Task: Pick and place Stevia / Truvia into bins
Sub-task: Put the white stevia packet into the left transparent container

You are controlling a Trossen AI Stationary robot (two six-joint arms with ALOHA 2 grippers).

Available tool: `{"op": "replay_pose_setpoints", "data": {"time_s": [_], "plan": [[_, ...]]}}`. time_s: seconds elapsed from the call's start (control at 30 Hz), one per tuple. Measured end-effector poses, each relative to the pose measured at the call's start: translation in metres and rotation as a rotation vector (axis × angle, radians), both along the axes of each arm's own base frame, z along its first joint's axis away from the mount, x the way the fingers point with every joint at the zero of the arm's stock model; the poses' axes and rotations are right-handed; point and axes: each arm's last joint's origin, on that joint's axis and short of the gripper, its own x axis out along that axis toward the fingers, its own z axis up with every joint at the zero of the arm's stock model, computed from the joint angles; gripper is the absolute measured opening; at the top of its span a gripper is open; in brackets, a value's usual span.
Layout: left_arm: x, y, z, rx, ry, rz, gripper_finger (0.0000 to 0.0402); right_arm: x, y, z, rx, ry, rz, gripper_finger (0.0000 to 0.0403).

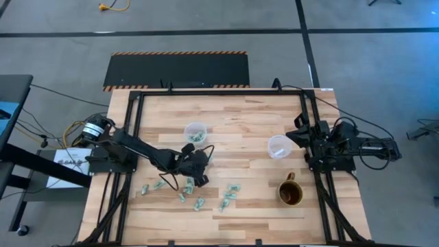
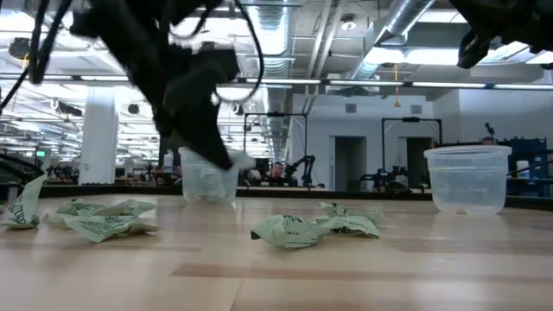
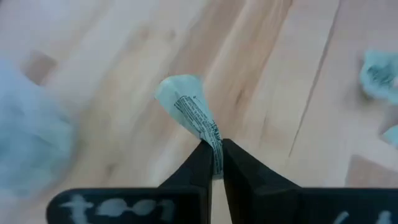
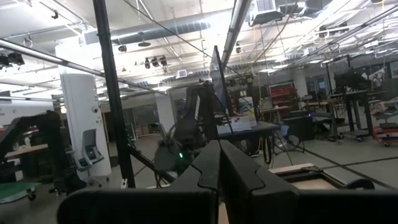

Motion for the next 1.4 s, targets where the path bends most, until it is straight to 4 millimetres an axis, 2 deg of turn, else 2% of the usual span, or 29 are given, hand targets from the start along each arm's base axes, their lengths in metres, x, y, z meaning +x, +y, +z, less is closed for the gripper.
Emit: {"op": "replay_pose_setpoints", "data": {"time_s": [0.13,0.3,0.4,0.53,0.77,0.97,1.2,1.4], "plan": [[-0.009,-0.003,0.034,0.099,-0.030,0.037,0.0004,0.000,0.000,0.000,0.000,0.000,0.000,0.0000],[-0.033,0.006,0.069,0.226,-0.094,0.146,0.0006,0.000,0.000,0.000,0.000,0.000,0.000,0.0000],[-0.046,0.020,0.086,0.258,-0.120,0.221,0.0007,0.000,0.000,0.000,0.000,0.001,0.000,0.0000],[-0.056,0.052,0.100,0.198,-0.100,0.283,0.0007,0.000,0.000,0.000,0.000,0.001,0.000,0.0000],[-0.055,0.107,0.095,-0.044,0.008,0.223,0.0007,0.000,0.000,0.000,0.000,0.002,-0.001,0.0000],[-0.052,0.136,0.082,-0.137,0.070,0.220,0.0008,0.000,0.000,0.000,0.000,0.002,0.000,0.0000],[-0.042,0.147,0.062,-0.226,0.131,0.187,0.0012,0.000,0.000,-0.001,0.000,0.006,0.000,0.0000],[-0.031,0.148,0.049,-0.276,0.140,0.116,0.0043,0.000,0.000,-0.001,0.000,0.006,0.000,0.0000]]}}
